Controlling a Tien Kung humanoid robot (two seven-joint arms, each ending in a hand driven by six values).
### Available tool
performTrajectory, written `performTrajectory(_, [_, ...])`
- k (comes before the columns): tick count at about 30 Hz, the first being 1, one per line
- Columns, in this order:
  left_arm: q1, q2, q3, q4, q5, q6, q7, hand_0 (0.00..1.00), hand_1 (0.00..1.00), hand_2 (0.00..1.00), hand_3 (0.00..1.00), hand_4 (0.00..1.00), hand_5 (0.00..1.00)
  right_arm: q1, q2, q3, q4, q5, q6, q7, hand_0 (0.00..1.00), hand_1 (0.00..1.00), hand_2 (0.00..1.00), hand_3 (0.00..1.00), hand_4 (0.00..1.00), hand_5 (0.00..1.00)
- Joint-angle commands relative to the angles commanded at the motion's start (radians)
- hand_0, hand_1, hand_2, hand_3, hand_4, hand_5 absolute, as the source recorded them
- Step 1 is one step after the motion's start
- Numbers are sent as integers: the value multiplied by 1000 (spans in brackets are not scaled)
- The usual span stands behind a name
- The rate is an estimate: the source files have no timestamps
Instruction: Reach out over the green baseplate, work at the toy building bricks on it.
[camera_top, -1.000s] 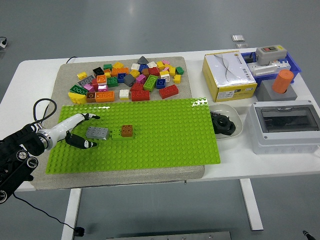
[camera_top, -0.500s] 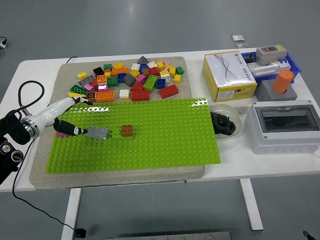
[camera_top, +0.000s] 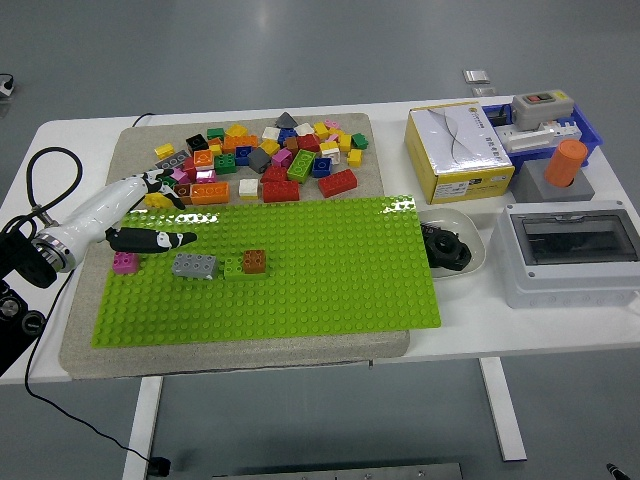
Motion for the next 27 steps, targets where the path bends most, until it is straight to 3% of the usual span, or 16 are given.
performTrajectory(10, [17,-37,79,76,113,78,-8,998,998,998,593,773,998,0,2,-4,0,5,0,0,712,584,696,678,748,726])
performTrajectory(27, [53,-45,91,100,128,78,-6,998,998,998,596,781,998,-6,4,5,0,-3,1,-1,714,584,696,678,749,726])
